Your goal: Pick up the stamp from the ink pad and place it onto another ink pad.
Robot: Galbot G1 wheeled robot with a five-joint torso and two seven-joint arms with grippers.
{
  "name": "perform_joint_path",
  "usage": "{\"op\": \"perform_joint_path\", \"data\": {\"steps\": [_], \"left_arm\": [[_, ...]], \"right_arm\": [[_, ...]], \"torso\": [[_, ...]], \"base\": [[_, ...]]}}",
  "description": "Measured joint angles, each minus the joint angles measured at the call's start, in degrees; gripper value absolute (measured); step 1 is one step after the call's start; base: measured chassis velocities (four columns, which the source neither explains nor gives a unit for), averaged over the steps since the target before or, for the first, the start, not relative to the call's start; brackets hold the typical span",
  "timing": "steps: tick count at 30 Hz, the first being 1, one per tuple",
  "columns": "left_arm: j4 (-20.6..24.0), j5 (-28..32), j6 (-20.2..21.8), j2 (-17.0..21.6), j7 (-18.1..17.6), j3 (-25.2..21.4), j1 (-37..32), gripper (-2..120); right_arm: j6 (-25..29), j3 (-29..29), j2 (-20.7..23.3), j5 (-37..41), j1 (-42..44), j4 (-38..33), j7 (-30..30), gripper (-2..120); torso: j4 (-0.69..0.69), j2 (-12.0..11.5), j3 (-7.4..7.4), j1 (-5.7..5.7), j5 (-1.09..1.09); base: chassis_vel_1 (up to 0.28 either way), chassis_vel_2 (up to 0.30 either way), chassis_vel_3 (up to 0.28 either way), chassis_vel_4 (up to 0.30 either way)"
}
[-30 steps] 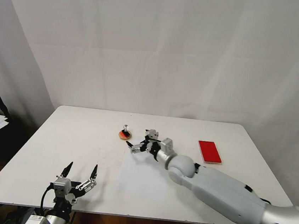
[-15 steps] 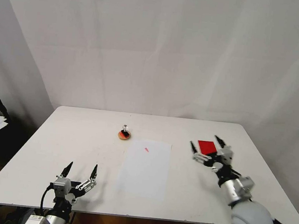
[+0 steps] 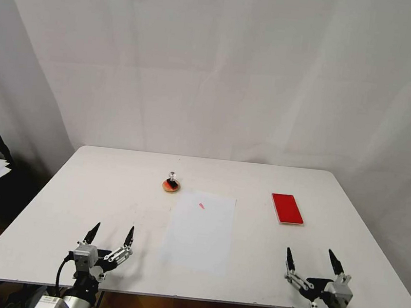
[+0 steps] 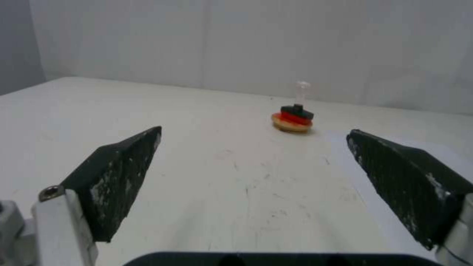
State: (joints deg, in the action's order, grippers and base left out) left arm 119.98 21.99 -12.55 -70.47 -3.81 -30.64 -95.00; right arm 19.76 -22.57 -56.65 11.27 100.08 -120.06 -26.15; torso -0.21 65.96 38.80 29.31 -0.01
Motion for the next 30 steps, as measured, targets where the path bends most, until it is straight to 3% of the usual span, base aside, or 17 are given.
{"op": "perform_joint_path", "data": {"steps": [30], "left_arm": [[0.00, 0.00, 0.00, 0.00, 0.00, 0.00, 0.00, 100]], "right_arm": [[-2.49, -0.52, 1.62, 2.09, 0.46, -2.43, 1.54, 100]], "torso": [[0.00, -0.01, 0.01, 0.02, 0.01]], "base": [[0.000, 0.000, 0.000, 0.000]]}}
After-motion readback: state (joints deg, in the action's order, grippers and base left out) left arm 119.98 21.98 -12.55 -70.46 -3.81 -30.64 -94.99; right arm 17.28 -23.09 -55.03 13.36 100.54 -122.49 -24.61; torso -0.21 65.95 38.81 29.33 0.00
